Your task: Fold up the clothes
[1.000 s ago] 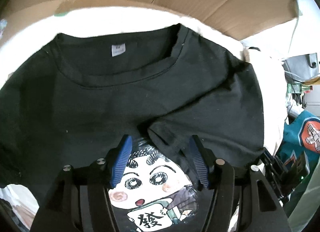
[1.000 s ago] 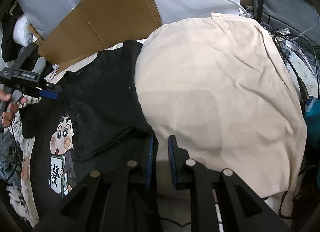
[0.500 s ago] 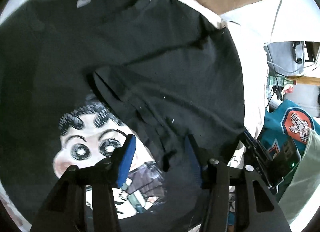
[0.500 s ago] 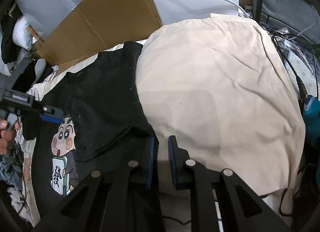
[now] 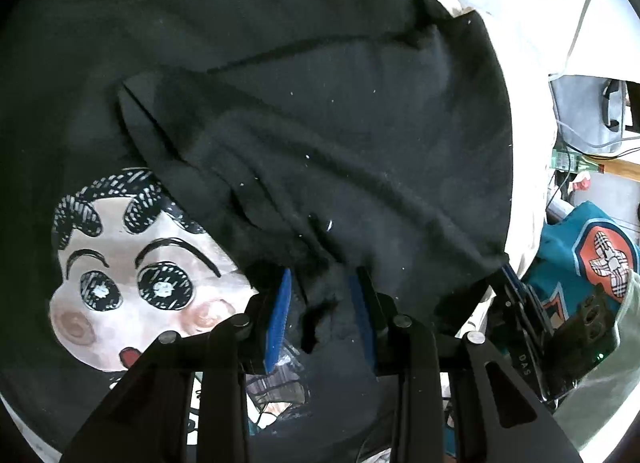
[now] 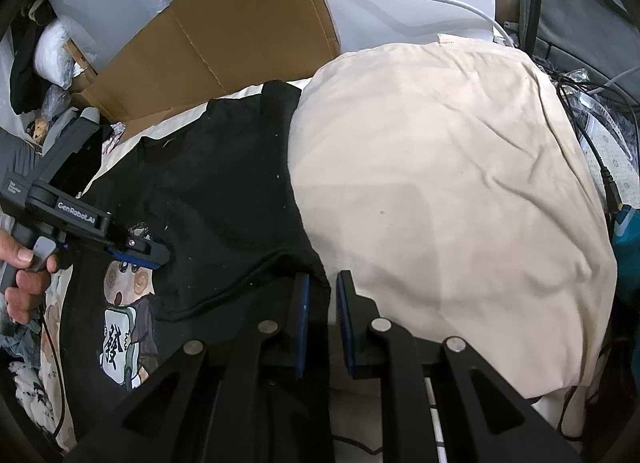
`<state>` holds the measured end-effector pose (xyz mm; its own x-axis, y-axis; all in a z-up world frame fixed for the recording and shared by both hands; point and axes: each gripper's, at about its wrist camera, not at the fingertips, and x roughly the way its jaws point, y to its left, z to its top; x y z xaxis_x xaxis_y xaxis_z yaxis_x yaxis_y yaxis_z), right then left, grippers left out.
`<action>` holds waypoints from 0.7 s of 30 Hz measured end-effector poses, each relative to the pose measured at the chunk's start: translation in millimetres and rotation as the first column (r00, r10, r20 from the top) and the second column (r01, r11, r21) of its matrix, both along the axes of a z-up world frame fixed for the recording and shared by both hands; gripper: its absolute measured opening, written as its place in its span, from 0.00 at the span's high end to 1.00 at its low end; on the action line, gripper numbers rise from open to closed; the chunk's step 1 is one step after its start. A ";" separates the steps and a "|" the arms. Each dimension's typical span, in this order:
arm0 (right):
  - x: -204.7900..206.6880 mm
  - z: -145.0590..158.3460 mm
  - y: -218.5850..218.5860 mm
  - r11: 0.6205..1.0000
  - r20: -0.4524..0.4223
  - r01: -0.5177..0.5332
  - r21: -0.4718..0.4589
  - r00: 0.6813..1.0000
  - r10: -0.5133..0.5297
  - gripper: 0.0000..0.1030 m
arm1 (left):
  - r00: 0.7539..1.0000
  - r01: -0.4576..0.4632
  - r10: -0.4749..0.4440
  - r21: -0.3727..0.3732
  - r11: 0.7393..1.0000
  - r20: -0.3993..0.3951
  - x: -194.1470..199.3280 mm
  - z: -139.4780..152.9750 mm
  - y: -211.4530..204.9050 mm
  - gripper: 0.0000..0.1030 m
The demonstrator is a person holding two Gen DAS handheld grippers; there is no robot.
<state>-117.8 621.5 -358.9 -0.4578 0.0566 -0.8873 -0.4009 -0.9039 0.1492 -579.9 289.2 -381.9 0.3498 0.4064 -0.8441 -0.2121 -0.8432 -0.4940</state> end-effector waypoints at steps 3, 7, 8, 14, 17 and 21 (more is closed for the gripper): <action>0.3 -0.2 0.5 1.000 -0.001 -0.003 -0.001 1.000 0.003 0.87 | 1.000 0.007 -0.007 -0.022 1.000 0.004 4.1 -5.3 5.6 0.70; 0.1 -1.5 1.5 1.000 0.002 -0.007 -0.004 1.000 0.007 0.88 | 1.000 0.020 -0.020 -0.052 0.998 -0.002 8.6 -9.2 10.0 0.70; -0.2 -1.6 1.4 1.000 0.004 -0.010 -0.003 1.000 0.010 0.88 | 1.000 0.023 -0.023 -0.055 0.998 -0.005 9.5 -9.5 11.0 0.70; 1.3 -2.6 2.5 1.000 0.004 -0.006 -0.001 1.000 0.006 0.90 | 1.000 0.016 -0.018 -0.064 0.998 -0.023 13.1 -12.6 11.9 0.83; 1.5 -2.7 1.0 1.000 0.005 -0.008 0.007 1.000 0.008 0.91 | 1.000 0.024 -0.024 -0.059 0.998 -0.007 16.5 -13.7 11.6 0.97; 0.7 -2.9 1.3 1.000 0.008 -0.014 0.009 1.000 0.014 0.91 | 0.999 0.038 -0.039 -0.057 0.998 -0.024 19.6 -6.0 11.2 0.98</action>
